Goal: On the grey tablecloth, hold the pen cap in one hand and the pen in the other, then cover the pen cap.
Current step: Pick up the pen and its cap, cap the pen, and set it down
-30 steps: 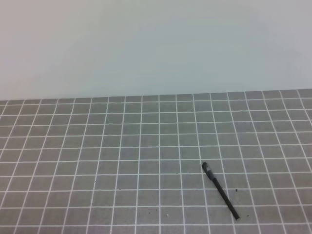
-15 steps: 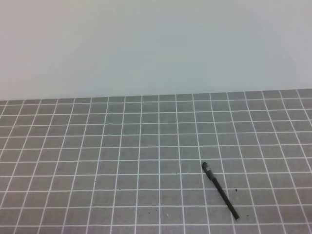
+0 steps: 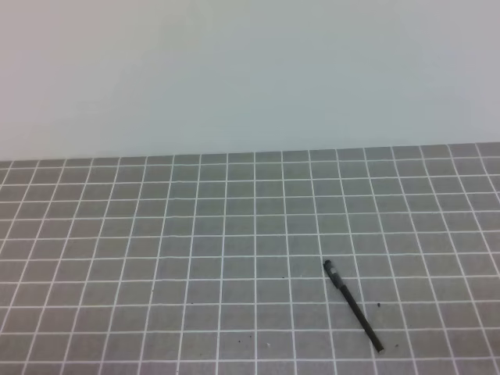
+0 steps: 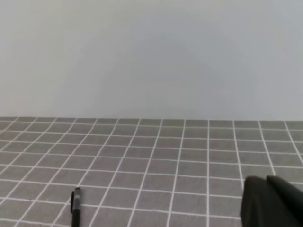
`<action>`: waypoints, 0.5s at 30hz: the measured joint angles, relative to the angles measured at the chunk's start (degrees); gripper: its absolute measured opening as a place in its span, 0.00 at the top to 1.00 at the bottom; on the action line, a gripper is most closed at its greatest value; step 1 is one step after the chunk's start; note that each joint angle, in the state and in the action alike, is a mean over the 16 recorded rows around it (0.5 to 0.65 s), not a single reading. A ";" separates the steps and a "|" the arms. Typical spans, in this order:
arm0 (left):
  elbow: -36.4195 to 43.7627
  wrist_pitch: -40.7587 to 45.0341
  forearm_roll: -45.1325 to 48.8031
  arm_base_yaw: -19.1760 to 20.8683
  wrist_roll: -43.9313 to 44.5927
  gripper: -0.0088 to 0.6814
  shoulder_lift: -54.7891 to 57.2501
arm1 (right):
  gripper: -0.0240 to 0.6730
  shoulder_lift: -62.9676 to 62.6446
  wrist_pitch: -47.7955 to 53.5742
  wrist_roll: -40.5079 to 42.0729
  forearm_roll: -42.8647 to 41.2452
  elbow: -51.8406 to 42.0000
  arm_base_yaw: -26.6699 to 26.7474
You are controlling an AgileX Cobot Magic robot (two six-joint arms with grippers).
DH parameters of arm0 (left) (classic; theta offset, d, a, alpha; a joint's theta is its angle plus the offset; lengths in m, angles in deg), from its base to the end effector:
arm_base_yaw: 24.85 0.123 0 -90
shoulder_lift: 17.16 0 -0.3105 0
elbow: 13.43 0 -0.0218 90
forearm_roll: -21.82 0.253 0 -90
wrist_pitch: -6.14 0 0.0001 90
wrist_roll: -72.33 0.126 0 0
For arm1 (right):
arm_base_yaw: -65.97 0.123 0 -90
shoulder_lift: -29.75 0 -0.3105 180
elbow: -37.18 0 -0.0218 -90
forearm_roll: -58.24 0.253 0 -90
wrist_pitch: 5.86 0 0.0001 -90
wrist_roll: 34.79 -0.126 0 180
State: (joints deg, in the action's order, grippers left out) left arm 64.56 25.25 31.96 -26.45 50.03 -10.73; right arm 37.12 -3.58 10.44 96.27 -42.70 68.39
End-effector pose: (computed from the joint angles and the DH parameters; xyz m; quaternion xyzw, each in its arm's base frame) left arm 0.0637 0.0055 0.1751 -0.0937 0.7782 -0.0549 0.6185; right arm 0.0695 0.0061 0.1988 -0.0676 0.6979 -0.0213 0.7126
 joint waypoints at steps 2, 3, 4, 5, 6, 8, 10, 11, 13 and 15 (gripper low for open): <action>0.00 0.00 0.00 0.00 0.02 0.99 0.00 | 0.97 0.40 0.69 -4.07 -3.55 0.00 -0.01; 0.00 0.00 0.00 0.00 0.02 0.99 0.00 | 0.97 0.59 1.20 -6.46 -5.68 0.00 -0.01; 0.00 0.00 0.00 0.00 0.03 0.99 0.00 | 0.97 0.76 1.87 -9.03 -8.01 0.00 -0.01; 0.00 0.00 0.00 0.00 0.04 0.99 0.00 | 0.97 0.90 2.68 -11.78 -10.48 0.00 -0.01; 0.00 0.00 0.00 0.00 0.05 0.99 0.00 | 0.97 1.03 3.64 -14.56 -13.01 0.00 -0.01; 0.00 0.00 0.00 0.00 0.07 0.99 0.00 | 0.97 1.18 5.48 -19.93 -17.92 0.00 -0.01; 0.00 0.00 0.00 0.00 0.08 0.99 0.00 | 0.97 1.19 7.30 -25.05 -22.61 0.00 -0.01; 0.00 0.00 0.00 0.00 0.08 0.99 0.00 | 0.97 1.15 8.22 -27.51 -24.84 0.00 -0.01; 0.00 0.00 0.00 0.00 0.08 0.99 0.00 | 0.97 0.99 10.02 -32.11 -28.85 0.00 -0.01; 0.00 0.00 0.00 0.00 0.08 0.99 0.00 | 0.97 0.77 11.76 -35.79 -31.99 0.00 -0.01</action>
State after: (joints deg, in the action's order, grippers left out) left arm 64.56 25.25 31.97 -26.45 50.11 -10.73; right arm 37.89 8.19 -25.35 64.28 -42.70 68.39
